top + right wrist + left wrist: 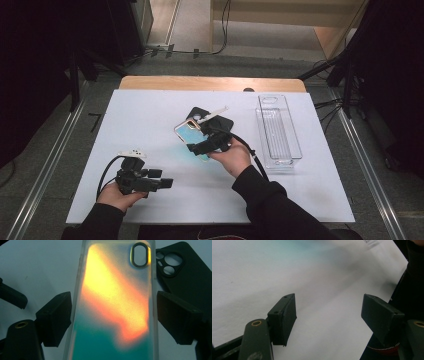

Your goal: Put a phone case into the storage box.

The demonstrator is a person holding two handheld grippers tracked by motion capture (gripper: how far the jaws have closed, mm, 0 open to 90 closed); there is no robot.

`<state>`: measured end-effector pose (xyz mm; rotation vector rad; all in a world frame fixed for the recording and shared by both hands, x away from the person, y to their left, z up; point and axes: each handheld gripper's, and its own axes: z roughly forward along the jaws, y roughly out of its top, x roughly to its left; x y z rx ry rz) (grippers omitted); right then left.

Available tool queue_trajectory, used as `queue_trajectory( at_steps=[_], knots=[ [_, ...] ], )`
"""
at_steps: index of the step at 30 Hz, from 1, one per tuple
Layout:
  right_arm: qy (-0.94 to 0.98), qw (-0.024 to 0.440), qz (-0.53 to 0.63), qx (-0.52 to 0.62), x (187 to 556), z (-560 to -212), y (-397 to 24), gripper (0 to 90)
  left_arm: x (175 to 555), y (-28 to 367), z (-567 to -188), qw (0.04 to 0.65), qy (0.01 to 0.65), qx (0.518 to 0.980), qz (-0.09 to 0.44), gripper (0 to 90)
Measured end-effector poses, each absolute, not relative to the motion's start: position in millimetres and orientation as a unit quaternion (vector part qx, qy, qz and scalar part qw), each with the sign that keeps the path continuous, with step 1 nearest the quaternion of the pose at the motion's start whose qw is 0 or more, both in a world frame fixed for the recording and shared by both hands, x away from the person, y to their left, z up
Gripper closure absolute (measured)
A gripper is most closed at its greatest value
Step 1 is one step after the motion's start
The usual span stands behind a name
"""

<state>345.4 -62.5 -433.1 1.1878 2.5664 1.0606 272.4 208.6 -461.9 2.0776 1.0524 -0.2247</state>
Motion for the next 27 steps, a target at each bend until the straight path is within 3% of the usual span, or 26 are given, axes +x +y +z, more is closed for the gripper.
queue_trajectory(
  at_steps=[15, 19, 27],
  knots=[
    [0.83, 0.052, 0.377, 0.409, 310.0, -430.8, -107.3, 14.7, 283.2, 200.0, -436.5, 0.4, 0.427, 0.805, -0.099, 28.1],
    [0.825, 0.05, 0.381, 0.414, 304.4, -431.3, -111.8, 14.7, 288.9, 193.8, -432.4, 0.391, 0.435, 0.802, -0.119, 28.4],
    [0.805, 0.056, 0.395, 0.44, 293.1, -437.2, -116.2, 14.7, 302.4, 179.1, -421.3, 0.383, 0.437, 0.807, -0.107, 28.5]
  ],
)
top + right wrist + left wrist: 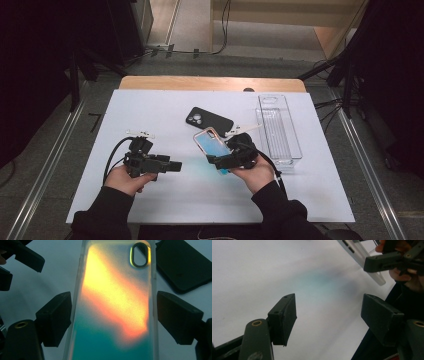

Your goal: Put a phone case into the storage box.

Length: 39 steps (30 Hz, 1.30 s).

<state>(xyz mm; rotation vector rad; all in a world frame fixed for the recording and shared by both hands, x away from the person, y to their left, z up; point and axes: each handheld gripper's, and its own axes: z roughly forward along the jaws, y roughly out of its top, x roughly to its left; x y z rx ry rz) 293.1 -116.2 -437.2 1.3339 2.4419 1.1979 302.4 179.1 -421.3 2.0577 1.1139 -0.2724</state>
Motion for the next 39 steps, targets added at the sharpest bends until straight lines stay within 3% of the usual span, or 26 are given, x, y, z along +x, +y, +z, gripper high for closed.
queue_trajectory(
  at_steps=[5, 19, 32, 39],
  knots=[
    [0.795, 0.058, 0.403, 0.451, 291.0, -441.6, -114.3, 14.6, 309.6, 169.5, -414.8, 0.371, 0.442, 0.813, -0.081, 28.6],
    [0.755, 0.053, 0.43, 0.493, 283.9, -457.9, -108.1, 14.6, 326.4, 153.0, -411.5, 0.371, 0.458, 0.804, -0.081, 28.7],
    [0.722, 0.009, 0.467, 0.511, 286.3, -469.0, -105.4, 14.7, 342.5, 136.4, -411.5, 0.37, 0.47, 0.8, -0.056, 29.1],
    [0.713, 0.018, 0.473, 0.517, 285.5, -469.1, -101.8, 14.6, 349.6, 129.6, -416.1, 0.371, 0.485, 0.789, -0.06, 30.1]
  ],
)
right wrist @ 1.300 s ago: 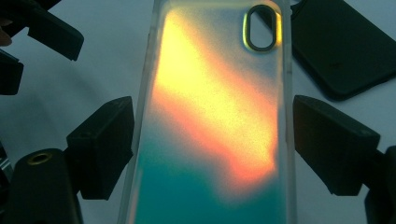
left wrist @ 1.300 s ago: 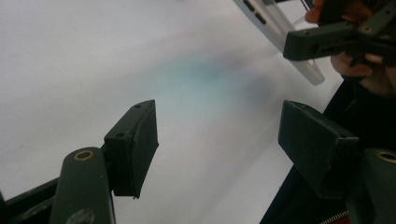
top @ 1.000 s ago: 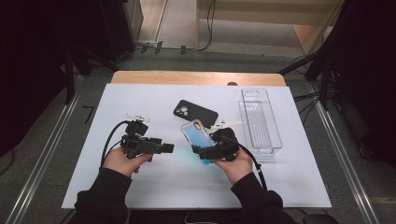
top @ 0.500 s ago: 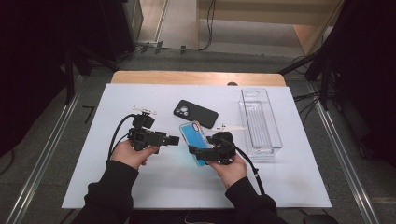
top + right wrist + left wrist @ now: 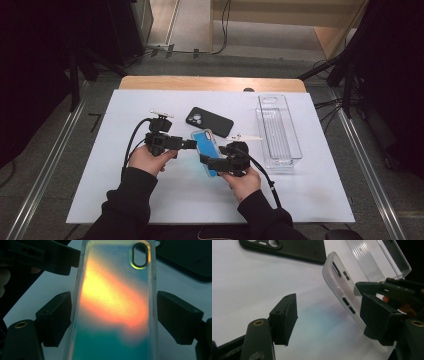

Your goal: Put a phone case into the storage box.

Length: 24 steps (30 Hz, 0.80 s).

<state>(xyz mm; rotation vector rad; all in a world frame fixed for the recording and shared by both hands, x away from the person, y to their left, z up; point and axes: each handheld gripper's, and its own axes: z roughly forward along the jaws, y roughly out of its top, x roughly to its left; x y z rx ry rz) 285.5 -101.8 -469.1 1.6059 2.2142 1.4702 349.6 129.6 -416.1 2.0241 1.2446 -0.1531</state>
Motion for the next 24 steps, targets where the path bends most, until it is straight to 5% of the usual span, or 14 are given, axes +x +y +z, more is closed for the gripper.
queue_trajectory(
  at_steps=[16, 24],
  knots=[
    [0.689, 0.012, 0.5, 0.525, 285.8, -469.9, -93.3, 14.6, 361.5, 116.8, -425.7, 0.392, 0.517, 0.76, -0.05, 34.3],
    [0.682, 0.024, 0.513, 0.52, 283.5, -467.3, -89.9, 14.6, 364.5, 116.9, -431.8, 0.41, 0.534, 0.735, -0.081, 47.4]
  ],
)
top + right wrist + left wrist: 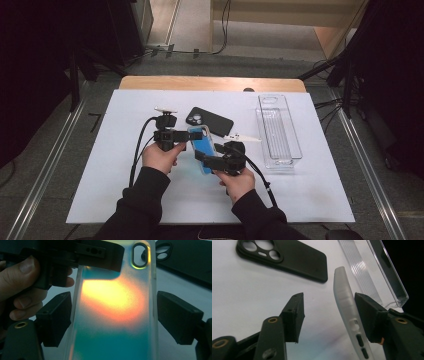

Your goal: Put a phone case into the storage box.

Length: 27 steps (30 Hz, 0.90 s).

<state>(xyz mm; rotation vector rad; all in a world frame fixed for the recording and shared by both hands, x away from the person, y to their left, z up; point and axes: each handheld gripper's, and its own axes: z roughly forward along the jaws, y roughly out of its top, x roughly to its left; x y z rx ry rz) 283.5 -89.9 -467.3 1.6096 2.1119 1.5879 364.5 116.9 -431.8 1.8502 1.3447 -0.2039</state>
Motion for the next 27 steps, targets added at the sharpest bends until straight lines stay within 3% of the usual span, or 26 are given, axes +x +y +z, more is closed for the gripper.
queue_trajectory(
  at_steps=[4, 10, 27],
  knots=[
    [0.682, 0.032, 0.516, 0.517, 282.4, -467.0, -88.7, 14.6, 363.7, 118.0, -431.8, 0.423, 0.535, 0.725, -0.098, 67.0],
    [0.68, 0.032, 0.521, 0.515, 282.4, -467.9, -87.6, 14.6, 362.9, 118.8, -431.4, 0.438, 0.543, 0.705, -0.123, 79.9],
    [0.682, 0.027, 0.519, 0.515, 283.7, -471.2, -84.8, 13.9, 359.0, 116.4, -425.4, 0.453, 0.547, 0.69, -0.137, 85.4]
  ],
)
